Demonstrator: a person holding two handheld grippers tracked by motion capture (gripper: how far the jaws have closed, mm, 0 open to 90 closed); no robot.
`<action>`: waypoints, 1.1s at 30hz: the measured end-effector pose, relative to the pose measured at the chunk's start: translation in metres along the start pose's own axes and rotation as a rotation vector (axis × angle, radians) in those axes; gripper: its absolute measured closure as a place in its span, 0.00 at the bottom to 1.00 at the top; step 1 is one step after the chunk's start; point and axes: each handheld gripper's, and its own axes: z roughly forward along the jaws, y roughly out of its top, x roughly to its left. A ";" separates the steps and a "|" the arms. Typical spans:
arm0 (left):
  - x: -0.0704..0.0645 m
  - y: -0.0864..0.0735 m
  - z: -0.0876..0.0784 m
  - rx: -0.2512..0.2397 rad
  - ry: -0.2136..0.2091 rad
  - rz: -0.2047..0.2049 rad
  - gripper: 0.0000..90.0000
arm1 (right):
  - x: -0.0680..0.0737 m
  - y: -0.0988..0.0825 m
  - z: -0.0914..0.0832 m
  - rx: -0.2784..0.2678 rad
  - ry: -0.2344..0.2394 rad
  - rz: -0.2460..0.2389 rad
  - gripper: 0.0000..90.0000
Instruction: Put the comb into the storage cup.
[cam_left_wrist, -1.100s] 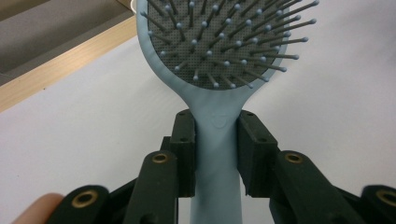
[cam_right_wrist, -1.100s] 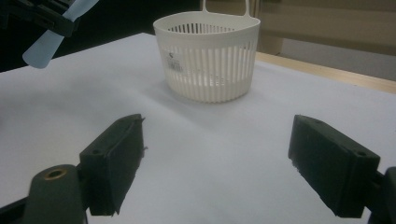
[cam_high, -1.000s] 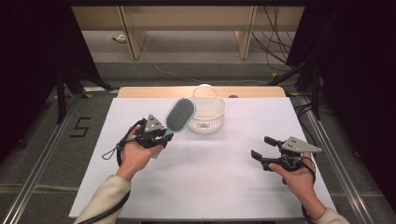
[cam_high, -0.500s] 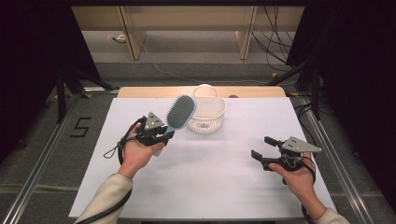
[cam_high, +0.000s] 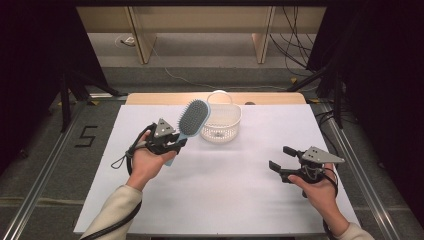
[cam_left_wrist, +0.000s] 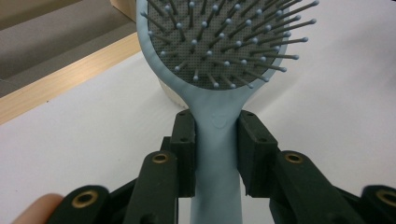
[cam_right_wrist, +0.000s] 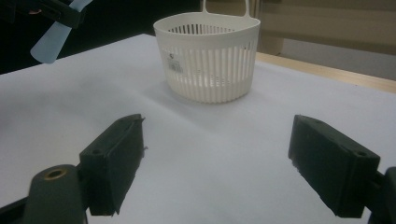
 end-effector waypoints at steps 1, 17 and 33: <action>0.000 0.000 0.000 -0.002 0.001 0.000 0.78 | 0.000 0.000 0.000 0.000 -0.001 0.000 0.21; 0.001 0.005 -0.001 -0.020 0.005 -0.009 0.78 | 0.000 0.000 0.000 -0.001 0.001 -0.001 0.21; 0.000 0.012 0.001 -0.036 0.000 -0.010 0.78 | 0.000 0.000 0.000 0.001 0.002 -0.003 0.21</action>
